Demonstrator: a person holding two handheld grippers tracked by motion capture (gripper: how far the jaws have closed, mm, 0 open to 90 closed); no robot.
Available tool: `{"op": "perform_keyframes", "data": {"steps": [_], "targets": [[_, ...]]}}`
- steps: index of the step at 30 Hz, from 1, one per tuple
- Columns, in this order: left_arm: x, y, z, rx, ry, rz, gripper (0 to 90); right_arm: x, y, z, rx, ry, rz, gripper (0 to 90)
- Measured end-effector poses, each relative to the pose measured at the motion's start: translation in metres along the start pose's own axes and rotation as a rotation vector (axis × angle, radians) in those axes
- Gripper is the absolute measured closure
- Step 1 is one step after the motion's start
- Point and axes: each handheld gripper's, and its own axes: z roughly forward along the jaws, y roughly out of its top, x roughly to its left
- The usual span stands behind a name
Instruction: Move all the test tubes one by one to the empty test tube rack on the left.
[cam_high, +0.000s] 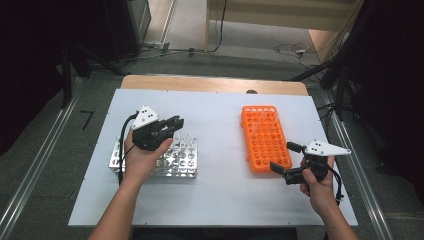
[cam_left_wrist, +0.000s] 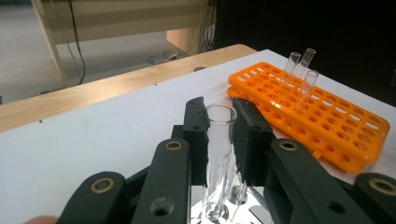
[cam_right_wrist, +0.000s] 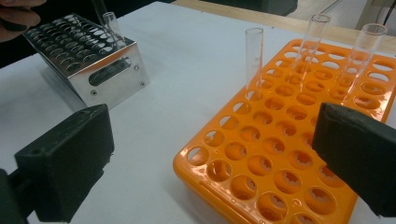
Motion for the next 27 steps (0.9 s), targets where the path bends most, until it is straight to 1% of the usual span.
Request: {"op": "perform_keyframes", "data": {"steps": [9,13,15,18,21,27], "targets": [[-0.004,-0.008,0.01,0.032,0.006,0.013,76.4,0.001,0.0,0.002,0.001,0.002,-0.009,0.0],[-0.006,-0.013,0.013,0.053,0.007,0.03,76.4,0.001,0.0,0.002,0.0,0.0,-0.01,0.0],[-0.007,-0.014,0.014,0.069,0.02,0.048,76.4,0.001,0.0,0.002,0.003,0.0,-0.007,0.0],[-0.008,-0.015,0.015,0.073,0.027,0.059,76.3,0.001,0.0,0.003,0.005,-0.001,-0.007,0.0],[-0.009,-0.015,0.016,0.078,0.025,0.059,76.3,0.001,0.0,0.003,0.006,-0.001,-0.007,0.0],[-0.01,-0.02,0.018,0.118,0.025,0.052,76.1,0.002,0.0,0.004,0.007,-0.002,-0.009,0.0]]}}
